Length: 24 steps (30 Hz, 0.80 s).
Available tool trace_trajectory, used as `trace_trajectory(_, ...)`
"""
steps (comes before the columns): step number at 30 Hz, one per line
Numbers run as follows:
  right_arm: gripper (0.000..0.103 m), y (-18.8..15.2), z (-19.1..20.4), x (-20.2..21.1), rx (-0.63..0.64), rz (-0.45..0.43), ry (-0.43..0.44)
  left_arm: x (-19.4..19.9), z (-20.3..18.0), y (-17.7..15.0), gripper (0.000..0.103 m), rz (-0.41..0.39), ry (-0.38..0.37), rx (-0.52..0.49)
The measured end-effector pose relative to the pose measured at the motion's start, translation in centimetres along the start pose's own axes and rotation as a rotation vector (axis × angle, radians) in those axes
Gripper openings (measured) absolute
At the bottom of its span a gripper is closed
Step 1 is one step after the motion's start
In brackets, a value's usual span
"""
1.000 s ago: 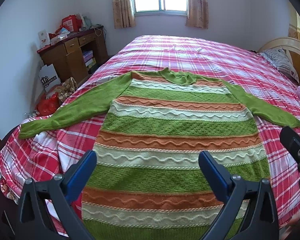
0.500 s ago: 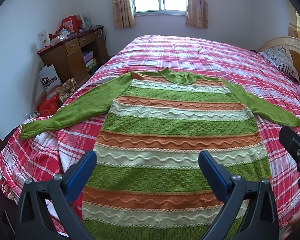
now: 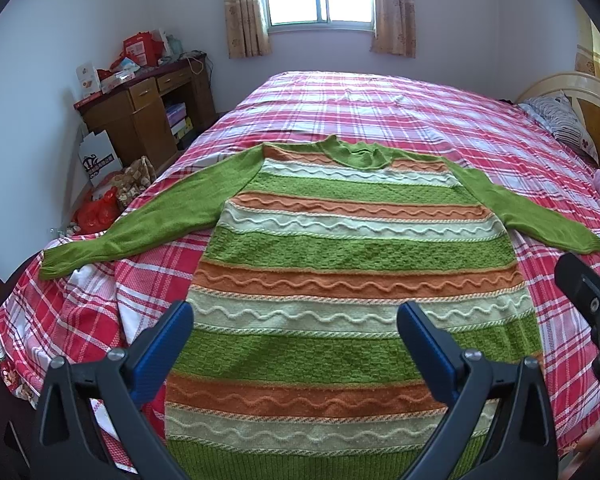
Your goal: Fold small clothes
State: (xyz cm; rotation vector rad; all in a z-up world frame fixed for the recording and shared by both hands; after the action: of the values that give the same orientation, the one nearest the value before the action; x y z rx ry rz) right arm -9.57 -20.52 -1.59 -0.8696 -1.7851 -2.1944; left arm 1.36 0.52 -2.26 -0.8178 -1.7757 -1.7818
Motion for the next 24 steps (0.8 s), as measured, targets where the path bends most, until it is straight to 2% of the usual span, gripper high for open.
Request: trace_trajectory(24,0.102,-0.20,-0.04,-0.55,-0.004,0.013,-0.004,-0.78,-0.11,-0.24,0.103,0.014,0.007,-0.006)
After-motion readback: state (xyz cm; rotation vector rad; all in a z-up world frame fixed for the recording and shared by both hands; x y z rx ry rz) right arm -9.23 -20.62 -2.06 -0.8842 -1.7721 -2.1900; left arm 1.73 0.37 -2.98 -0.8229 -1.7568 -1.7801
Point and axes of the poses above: each gripper's, at about its wrist camera, not at the fingertips, and x roughly against the way its jaws point, z to its left, y to its top, the point moved 2 cm from there along -x, roughly the way its jaws point, and after that the axes turned 7 degrees about x, right-handed, at the moved point
